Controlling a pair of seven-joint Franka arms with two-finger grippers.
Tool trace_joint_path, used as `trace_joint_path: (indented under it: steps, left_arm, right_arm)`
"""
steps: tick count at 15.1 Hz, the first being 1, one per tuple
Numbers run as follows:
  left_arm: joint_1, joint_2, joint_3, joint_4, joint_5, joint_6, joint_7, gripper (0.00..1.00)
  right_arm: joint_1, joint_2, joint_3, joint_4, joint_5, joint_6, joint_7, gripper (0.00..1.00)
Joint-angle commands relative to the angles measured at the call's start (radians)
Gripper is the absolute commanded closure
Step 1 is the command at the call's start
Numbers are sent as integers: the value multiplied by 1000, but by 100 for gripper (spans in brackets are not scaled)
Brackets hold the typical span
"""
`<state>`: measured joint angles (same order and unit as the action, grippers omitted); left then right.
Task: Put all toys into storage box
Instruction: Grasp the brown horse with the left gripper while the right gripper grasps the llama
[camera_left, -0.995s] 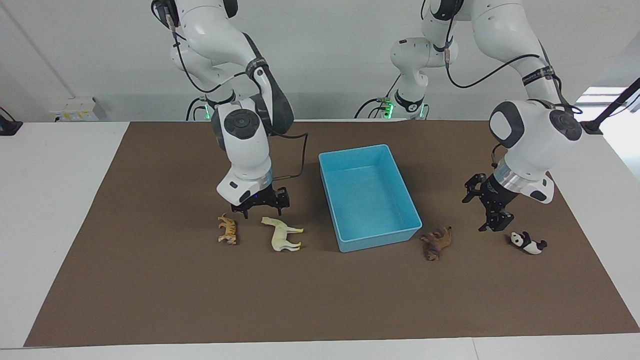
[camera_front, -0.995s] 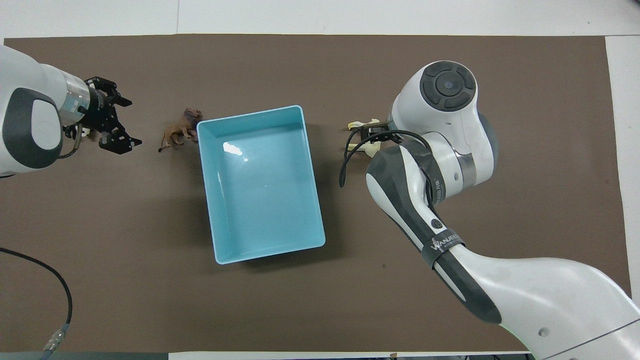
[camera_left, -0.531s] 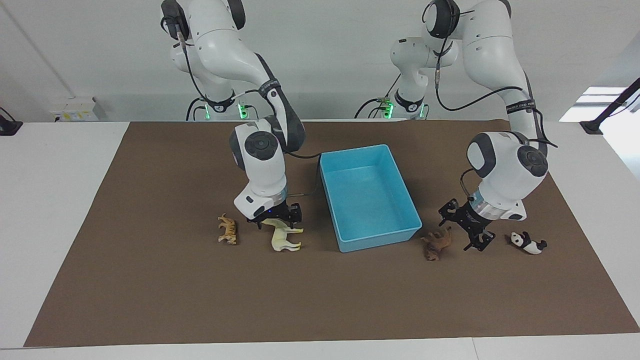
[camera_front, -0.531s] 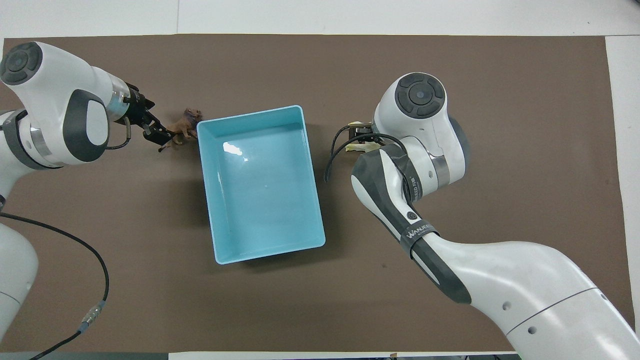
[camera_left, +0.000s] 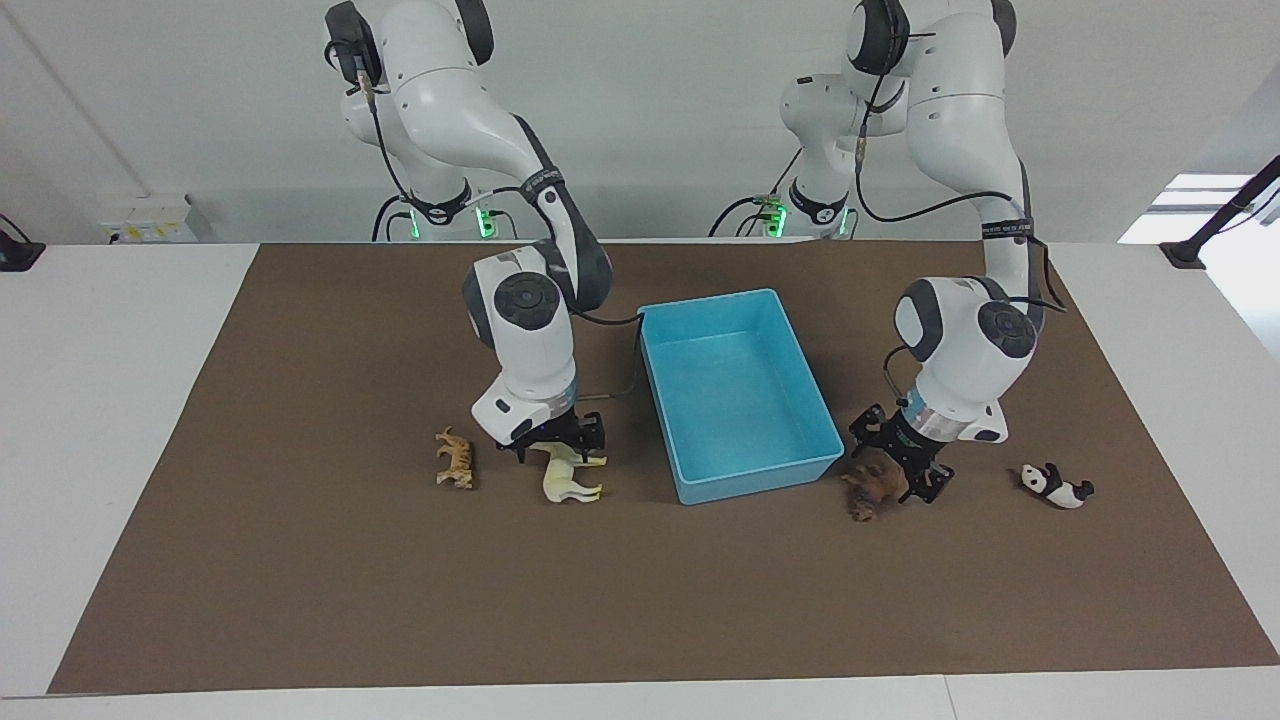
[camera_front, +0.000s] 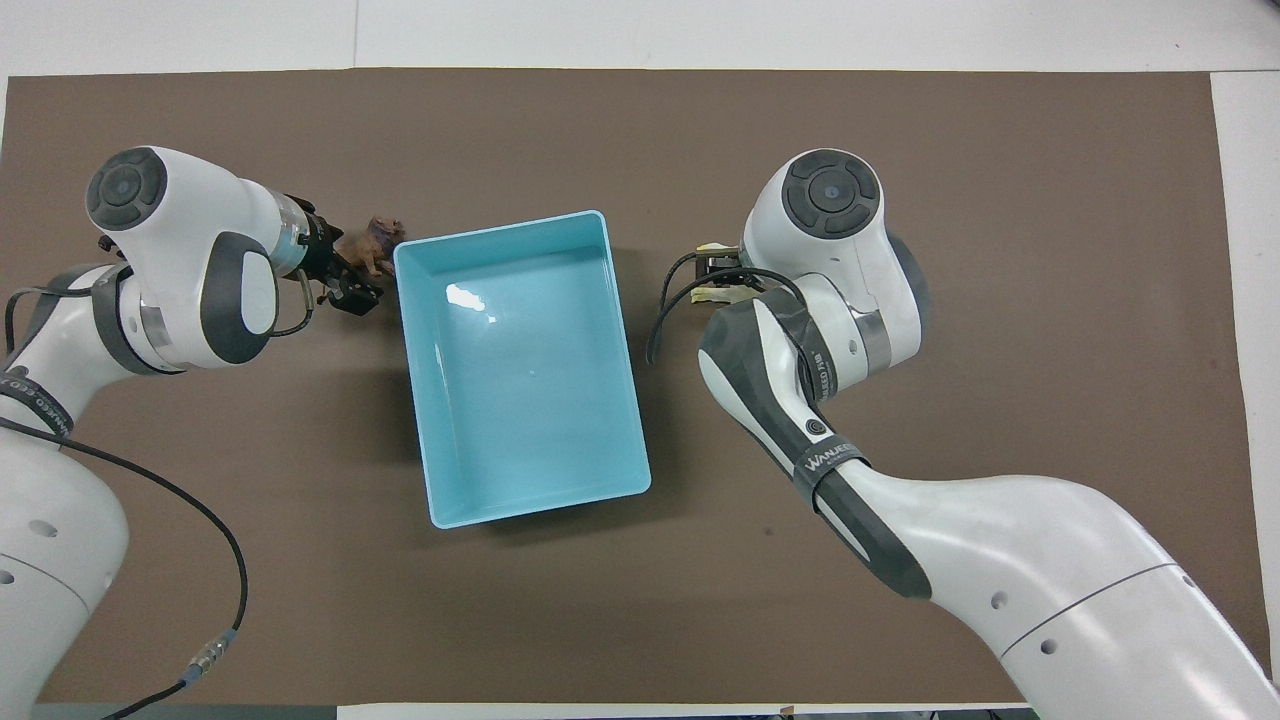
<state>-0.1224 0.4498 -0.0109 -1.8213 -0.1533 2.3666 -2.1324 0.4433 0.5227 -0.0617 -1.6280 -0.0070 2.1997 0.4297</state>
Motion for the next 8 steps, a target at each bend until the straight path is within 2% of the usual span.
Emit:
trace_joint_path:
  steps: [1,2,4,8]
  left_arm:
    - [-11,-48,12,-78,17,54,-9,0]
    - [-16,-48,12,-82,17,62,-9,2]
    - [-20,-49,12,-85,17,63,-8,25]
    - [-23,-51,12,-82,18,56,-7,86]
  right_arm:
    - [-4,6,0,-1,-18,3,-15,0]
    - [-5,7,-1,0,-18,3,-19,0]
    - [5,17,-1,2,-16,11,-17,0]
    - [-1,22,-1,-6,-21,31,-17,0]
